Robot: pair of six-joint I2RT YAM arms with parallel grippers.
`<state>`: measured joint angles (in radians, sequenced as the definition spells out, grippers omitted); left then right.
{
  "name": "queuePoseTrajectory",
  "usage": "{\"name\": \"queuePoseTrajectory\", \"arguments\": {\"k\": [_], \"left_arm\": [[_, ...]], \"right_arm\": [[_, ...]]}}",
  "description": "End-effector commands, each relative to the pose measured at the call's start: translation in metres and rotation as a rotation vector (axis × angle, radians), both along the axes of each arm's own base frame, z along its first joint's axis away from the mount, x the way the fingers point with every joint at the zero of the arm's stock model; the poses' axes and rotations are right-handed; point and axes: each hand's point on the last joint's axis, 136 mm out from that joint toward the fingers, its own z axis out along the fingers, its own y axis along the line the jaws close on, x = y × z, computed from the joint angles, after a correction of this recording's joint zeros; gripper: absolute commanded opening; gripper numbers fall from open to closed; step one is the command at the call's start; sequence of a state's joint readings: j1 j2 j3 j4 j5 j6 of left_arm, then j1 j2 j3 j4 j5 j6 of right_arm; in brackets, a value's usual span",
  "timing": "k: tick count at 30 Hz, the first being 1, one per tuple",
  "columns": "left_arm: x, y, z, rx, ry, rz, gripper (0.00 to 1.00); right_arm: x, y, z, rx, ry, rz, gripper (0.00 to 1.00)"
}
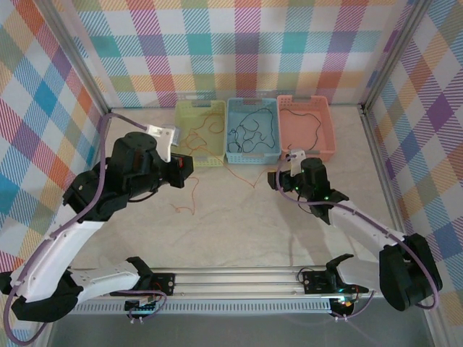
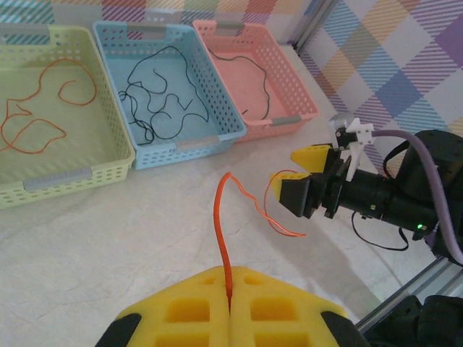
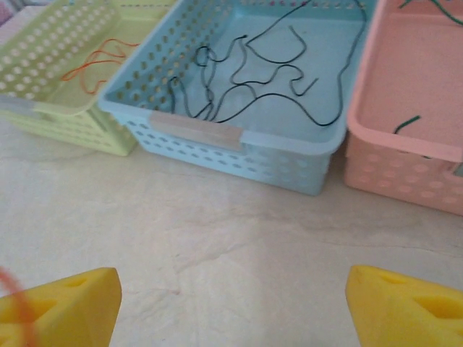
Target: Untangle the cables
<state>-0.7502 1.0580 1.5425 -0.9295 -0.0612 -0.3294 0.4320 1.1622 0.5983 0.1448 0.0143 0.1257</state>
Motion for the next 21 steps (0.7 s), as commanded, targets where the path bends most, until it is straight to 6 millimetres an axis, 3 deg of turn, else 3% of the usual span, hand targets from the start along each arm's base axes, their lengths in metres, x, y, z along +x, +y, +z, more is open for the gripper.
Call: {"name": "queuePoseTrajectory", "arguments": {"k": [1,6,12,15,18,21], "left_arm": [[0.004,-0.004,0.007,-0.042,0.000,0.008,0.00],[0.015,-0.006,0.003,-0.043,0.006,0.029,0.00],[0.032,-0.002,0.002,-0.039,0.012,0.072,0.00],[0.044,0.006,-0.007,-0.007,0.040,0.115,0.00],[0.049,0.003,-0.015,-0.038,0.074,0.087,0.00],[0.046,-0.004,-0.019,-0.064,0.086,0.039,0.00]], "right_arm": [[-0.018,0.017,0.014,0.031,0.006,0.143,0.82],[-0.042,0.029,0.015,0.069,0.039,0.261,0.81],[-0.073,0.038,0.044,0.175,-0.110,0.390,0.62],[-0.073,0.029,0.049,0.169,-0.167,0.344,0.52],[-0.073,0.025,0.047,0.169,-0.182,0.320,0.51],[-0.080,0.037,0.047,0.230,-0.183,0.394,0.56]]}}
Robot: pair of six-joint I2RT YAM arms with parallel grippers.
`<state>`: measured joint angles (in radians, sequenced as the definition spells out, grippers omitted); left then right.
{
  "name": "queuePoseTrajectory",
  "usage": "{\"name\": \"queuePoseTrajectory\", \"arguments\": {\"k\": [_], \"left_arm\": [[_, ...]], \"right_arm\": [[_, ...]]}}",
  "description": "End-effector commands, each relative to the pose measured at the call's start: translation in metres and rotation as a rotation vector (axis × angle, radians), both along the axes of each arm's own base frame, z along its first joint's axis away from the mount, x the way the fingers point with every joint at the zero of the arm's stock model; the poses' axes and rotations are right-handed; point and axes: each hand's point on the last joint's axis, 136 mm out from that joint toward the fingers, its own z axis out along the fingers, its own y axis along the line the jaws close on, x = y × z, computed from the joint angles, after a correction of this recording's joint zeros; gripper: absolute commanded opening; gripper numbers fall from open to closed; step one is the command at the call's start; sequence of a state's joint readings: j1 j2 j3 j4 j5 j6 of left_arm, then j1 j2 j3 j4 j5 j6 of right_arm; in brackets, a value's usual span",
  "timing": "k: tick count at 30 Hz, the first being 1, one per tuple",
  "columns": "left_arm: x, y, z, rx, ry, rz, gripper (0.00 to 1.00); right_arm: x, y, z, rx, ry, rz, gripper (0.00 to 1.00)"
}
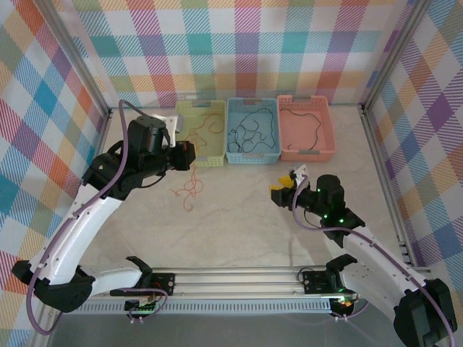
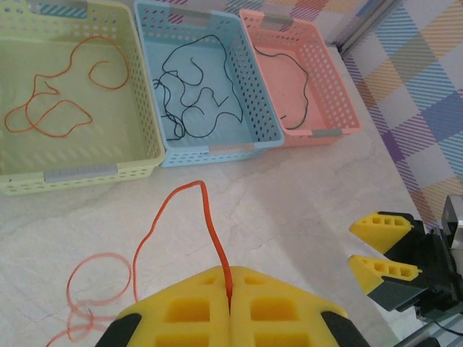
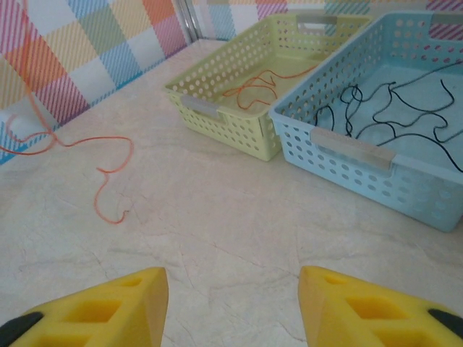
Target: Untangle the cables
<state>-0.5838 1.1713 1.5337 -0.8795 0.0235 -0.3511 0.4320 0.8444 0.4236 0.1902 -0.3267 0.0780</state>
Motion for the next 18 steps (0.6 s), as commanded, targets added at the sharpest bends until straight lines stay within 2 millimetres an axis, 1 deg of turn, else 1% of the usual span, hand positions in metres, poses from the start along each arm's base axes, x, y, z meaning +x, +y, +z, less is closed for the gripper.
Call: {"name": "queuePoseTrajectory", "arguments": {"k": [1,4,7,11,14,18], "left_arm": [[-0.006,-0.015,0.006,-0.071,-0.008,-0.089,0.00],[-0.009,-0.022,0.006,-0.087,0.009,-0.127,0.00],[-0.012,-0.025,0.006,-0.092,0.016,-0.149,0.00],[-0.018,-0.032,0.009,-0.115,0.023,-0.205,0.00],[-0.022,-0.039,0.006,-0.121,0.055,-0.245,0.00],[-0.025,-0.046,0.001,-0.131,0.084,-0.282,0.00]], "right_arm": [[-0.007,0.015,0.009,0.079,-0.026,0.100,0.58],[-0.013,0.031,0.009,0.101,0.006,0.200,0.61],[-0.014,0.044,0.010,0.085,0.010,0.244,0.63],[-0.012,0.053,0.009,0.061,-0.018,0.259,0.65],[-0.013,0.059,0.017,0.072,-0.028,0.278,0.65],[-0.024,0.070,0.035,0.092,-0.069,0.347,0.66]]}}
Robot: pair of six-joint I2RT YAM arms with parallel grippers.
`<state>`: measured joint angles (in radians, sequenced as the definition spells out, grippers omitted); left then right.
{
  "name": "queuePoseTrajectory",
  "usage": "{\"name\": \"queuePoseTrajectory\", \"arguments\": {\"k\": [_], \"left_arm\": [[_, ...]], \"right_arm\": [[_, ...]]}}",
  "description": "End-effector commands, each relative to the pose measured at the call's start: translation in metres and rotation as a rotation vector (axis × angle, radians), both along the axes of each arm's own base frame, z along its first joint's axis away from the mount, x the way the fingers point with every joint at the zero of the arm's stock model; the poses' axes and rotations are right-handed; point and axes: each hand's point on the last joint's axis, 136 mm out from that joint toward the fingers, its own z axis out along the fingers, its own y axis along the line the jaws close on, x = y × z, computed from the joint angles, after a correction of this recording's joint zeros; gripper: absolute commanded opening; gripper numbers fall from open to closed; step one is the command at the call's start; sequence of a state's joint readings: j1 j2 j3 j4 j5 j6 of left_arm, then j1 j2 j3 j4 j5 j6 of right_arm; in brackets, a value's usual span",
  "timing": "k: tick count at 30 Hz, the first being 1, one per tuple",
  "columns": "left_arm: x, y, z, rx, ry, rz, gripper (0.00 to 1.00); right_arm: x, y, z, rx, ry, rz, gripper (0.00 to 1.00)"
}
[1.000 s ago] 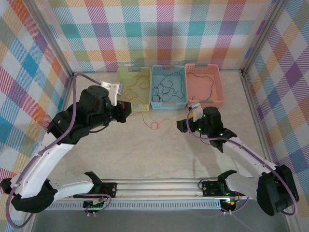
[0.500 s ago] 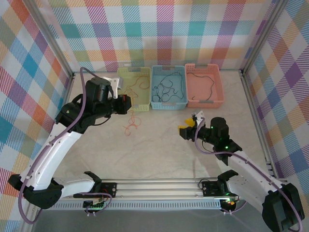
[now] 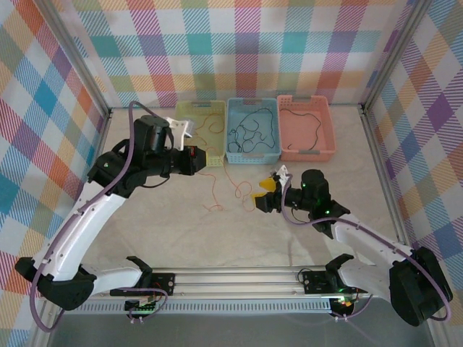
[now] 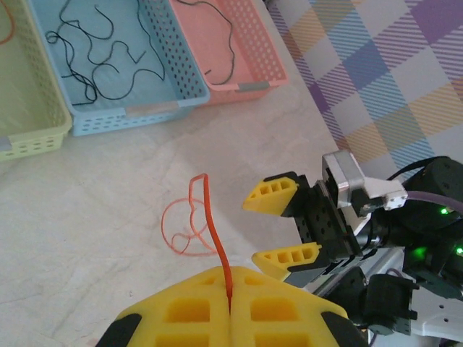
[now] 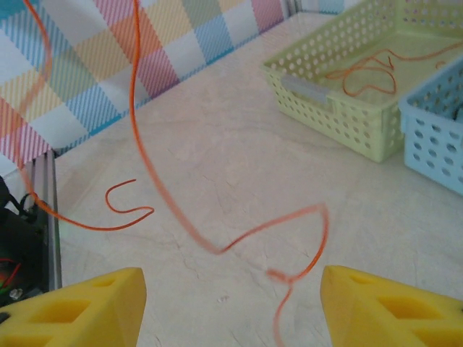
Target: Untangle the cables
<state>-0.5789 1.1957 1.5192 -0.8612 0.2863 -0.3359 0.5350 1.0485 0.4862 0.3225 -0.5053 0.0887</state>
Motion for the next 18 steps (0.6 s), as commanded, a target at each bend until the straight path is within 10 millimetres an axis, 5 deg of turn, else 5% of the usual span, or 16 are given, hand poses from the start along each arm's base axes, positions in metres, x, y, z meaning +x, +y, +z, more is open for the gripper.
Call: {"name": "queuePoseTrajectory", "arguments": {"k": [1,9,18], "left_arm": [[-0.005,-0.011,0.005,-0.032,0.001,-0.078,0.00],[-0.020,-0.023,-0.002,-0.065,0.029,-0.190,0.00],[-0.031,-0.024,-0.006,-0.076,0.048,-0.233,0.00]], "right_arm": [[-0.010,0.014,0.040,0.065,-0.123,0.092,0.67],[-0.023,0.039,0.078,0.073,-0.228,0.200,0.73],[0.002,0.067,0.097,0.055,-0.260,0.203,0.72]]}}
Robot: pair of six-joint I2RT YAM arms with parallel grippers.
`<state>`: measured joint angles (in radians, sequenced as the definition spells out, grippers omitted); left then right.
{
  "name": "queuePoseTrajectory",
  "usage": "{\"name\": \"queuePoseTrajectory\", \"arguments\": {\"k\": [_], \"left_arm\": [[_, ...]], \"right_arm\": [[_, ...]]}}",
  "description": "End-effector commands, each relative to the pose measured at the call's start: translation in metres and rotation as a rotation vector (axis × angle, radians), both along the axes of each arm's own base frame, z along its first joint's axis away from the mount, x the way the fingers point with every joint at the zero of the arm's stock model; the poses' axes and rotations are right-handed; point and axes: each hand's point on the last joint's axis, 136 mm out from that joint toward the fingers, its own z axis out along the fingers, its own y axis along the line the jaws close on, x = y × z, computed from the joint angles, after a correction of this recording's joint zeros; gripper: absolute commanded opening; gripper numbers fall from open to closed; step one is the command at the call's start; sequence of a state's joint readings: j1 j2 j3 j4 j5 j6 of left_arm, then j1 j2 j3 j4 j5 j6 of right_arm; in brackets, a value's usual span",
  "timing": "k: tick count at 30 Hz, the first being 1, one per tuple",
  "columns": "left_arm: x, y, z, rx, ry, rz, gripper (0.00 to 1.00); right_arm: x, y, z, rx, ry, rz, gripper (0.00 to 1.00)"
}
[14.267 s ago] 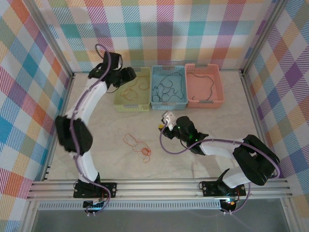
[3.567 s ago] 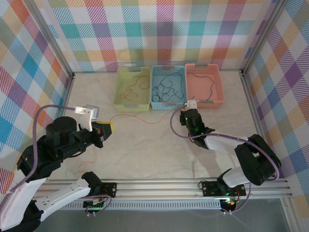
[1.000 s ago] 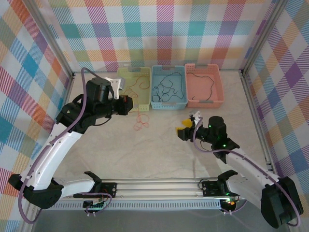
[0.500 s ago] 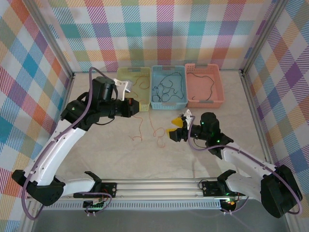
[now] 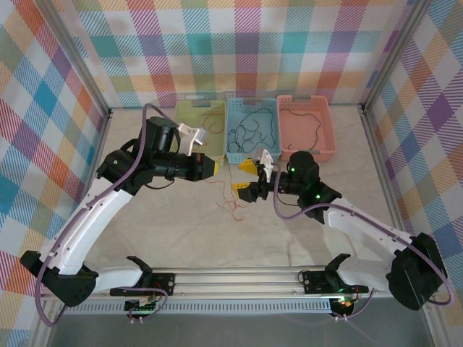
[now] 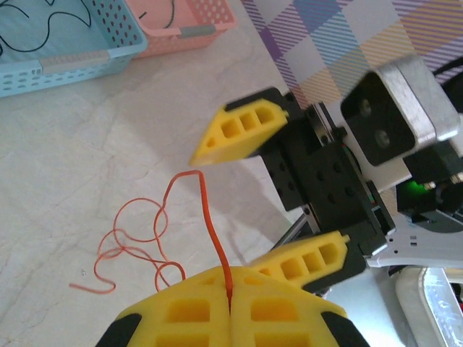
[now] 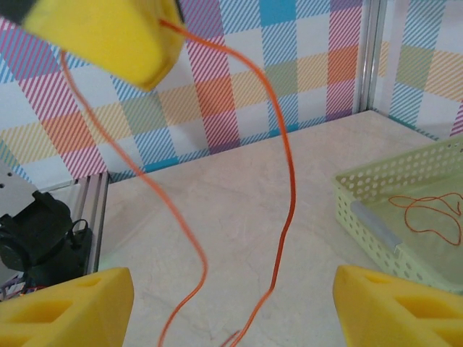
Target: Untangle the cables
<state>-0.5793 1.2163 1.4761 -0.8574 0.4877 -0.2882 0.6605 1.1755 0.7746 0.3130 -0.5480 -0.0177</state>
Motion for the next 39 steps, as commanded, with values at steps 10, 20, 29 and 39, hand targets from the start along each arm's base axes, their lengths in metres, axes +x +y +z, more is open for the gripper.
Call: {"name": "queuePoseTrajectory", "arguments": {"k": [10,20,29,39], "left_arm": [[-0.017,-0.002,-0.003,-0.030,-0.002,-0.074,0.00],[-0.029,0.007,-0.018,-0.046,0.001,-0.056,0.00],[-0.029,0.006,-0.008,-0.167,-0.089,-0.027,0.35],[-0.023,0.013,-0.025,-0.188,-0.189,0.034,0.60]], "right_arm": [[0.026,0.041,0.013,-0.030,-0.006,0.029,0.42],[0.036,0.015,0.079,0.086,-0.097,-0.159,0.00],[0.026,0.005,0.118,0.133,-0.028,-0.171,0.00],[0.032,0.001,0.121,0.114,0.047,-0.220,0.00]]}}
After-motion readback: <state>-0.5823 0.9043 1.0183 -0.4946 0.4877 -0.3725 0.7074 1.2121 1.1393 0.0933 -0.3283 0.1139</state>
